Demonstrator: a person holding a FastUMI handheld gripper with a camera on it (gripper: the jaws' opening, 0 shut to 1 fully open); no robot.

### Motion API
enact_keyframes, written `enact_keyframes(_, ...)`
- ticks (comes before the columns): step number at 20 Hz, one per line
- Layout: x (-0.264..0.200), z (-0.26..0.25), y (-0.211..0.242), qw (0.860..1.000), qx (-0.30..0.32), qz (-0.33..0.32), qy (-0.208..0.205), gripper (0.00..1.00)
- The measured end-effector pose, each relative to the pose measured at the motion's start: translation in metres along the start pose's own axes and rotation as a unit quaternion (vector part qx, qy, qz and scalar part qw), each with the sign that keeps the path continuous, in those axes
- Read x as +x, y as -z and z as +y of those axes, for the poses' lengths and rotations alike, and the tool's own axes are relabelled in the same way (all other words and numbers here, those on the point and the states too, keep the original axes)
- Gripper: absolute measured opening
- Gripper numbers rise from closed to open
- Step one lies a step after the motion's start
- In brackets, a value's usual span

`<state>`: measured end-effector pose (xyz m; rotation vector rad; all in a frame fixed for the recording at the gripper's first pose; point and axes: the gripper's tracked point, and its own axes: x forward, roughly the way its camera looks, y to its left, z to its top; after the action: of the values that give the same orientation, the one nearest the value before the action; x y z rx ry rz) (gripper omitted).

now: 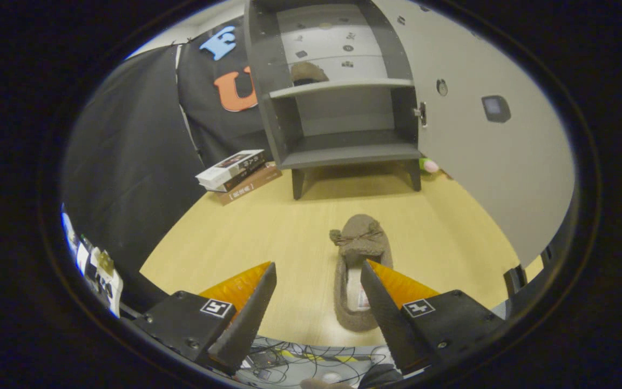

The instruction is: Open the shoe cabinet door, grab the shoes and put them into the shoe cabinet, then close the shoe cabinet door.

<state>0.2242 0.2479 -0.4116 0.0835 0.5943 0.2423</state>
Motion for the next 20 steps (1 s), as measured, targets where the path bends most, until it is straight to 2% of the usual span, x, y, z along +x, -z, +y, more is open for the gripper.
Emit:
enact_keyframes(7,0.076,-0.004,0.004,0.997,0.054,0.061,-0.016,0.99)
enact_keyframes(16,0.131,-0.018,-0.010,0.995,0.055,0.082,-0.010,0.97)
enact_keyframes(18,0.130,-0.026,-0.005,0.995,0.051,0.090,-0.001,0.84)
enact_keyframes(20,0.131,-0.038,-0.005,0.994,0.053,0.095,0.013,0.57)
